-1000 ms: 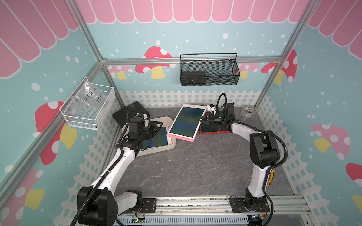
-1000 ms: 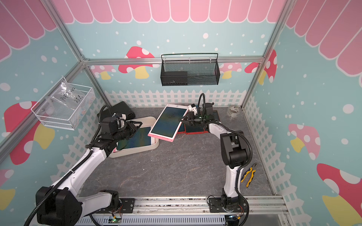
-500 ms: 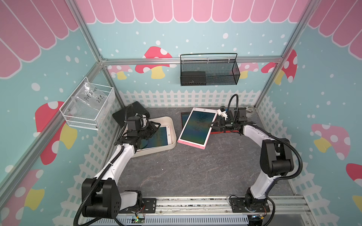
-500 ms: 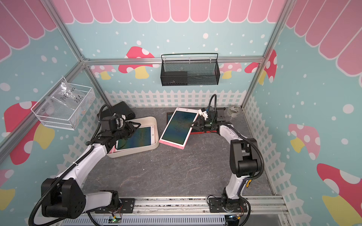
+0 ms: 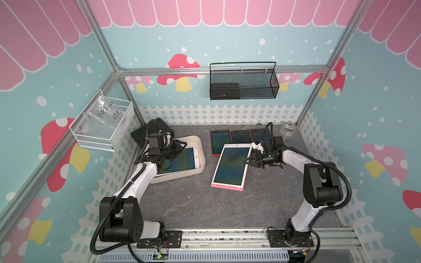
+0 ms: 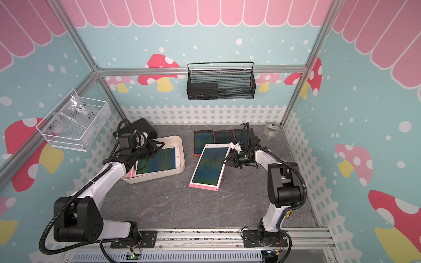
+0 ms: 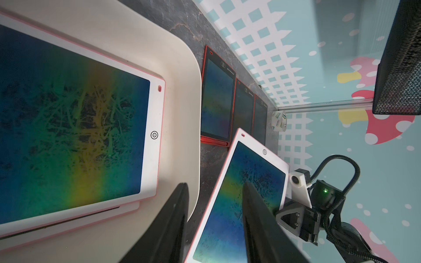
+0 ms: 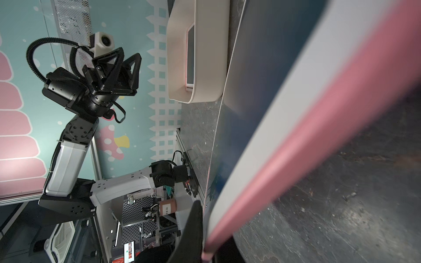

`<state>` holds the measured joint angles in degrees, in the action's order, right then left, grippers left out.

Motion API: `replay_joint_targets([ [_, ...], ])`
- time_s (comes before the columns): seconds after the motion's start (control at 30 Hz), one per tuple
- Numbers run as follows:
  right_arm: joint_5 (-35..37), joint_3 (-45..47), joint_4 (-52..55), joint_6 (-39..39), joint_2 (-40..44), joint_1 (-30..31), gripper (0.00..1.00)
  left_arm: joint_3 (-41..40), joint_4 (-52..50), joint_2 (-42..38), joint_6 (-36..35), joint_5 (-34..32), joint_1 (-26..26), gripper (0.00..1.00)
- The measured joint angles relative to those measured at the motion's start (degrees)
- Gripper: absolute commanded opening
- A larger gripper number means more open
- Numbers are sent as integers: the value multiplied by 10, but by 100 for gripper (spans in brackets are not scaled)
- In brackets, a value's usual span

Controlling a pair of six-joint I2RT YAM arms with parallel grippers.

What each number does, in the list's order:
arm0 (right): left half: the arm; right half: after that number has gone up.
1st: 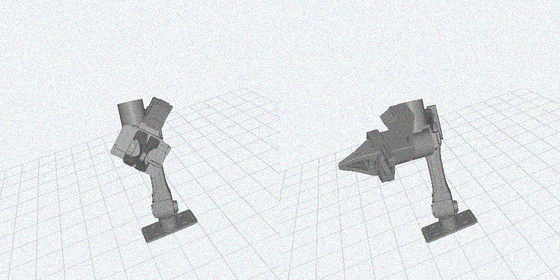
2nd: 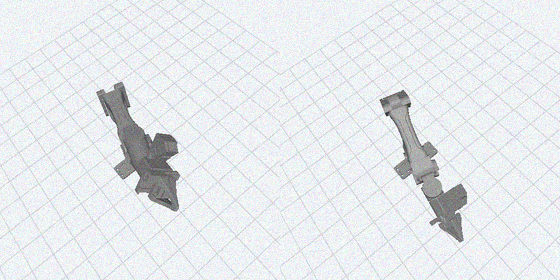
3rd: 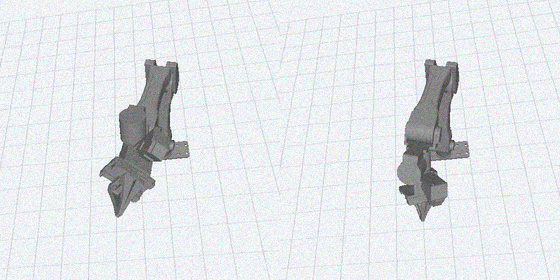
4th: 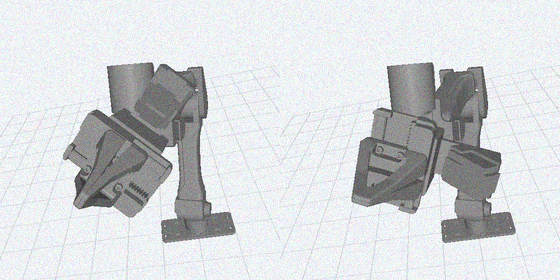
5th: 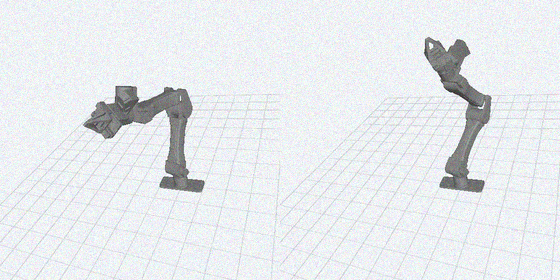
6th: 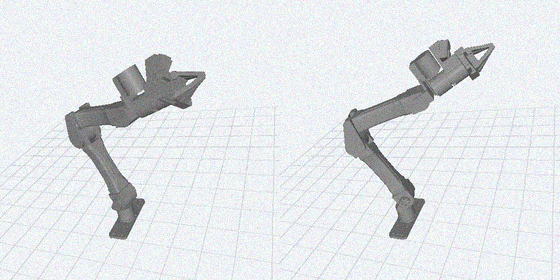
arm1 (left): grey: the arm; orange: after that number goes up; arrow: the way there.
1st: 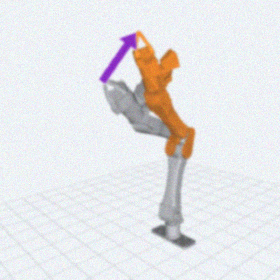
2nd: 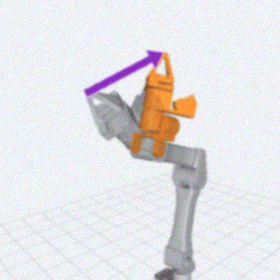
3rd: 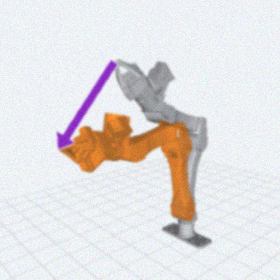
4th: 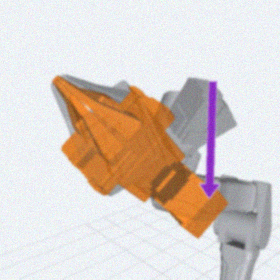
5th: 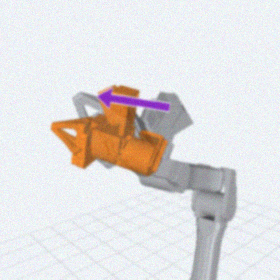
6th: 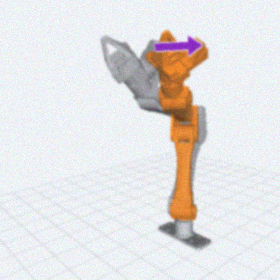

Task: Take out the writing tablet from the storage box
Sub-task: Place the writing tablet at the center of the board.

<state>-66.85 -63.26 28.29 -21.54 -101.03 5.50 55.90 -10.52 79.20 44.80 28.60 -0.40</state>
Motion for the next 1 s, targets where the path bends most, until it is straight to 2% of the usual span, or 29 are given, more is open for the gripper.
replay_joint_targets([
  [0.3, 13, 29, 22, 30, 0, 43, 0, 15, 1, 5, -19, 23, 15, 41],
  [0.5, 12, 73, 39, 44, 0, 47, 0, 15, 1, 5, -27, 34, 34, 41],
  [0.7, 13, 70, 49, 62, -9, 52, 0, 15, 1, 5, -30, 36, 45, 41],
  [0.83, 18, 43, 62, 79, -49, 58, 0, 13, 0, 0, -30, 40, 46, 41],
  [1.0, 21, 10, 68, 93, -90, 61, 13, 8, 0, -8, -31, 45, 56, 41],
])
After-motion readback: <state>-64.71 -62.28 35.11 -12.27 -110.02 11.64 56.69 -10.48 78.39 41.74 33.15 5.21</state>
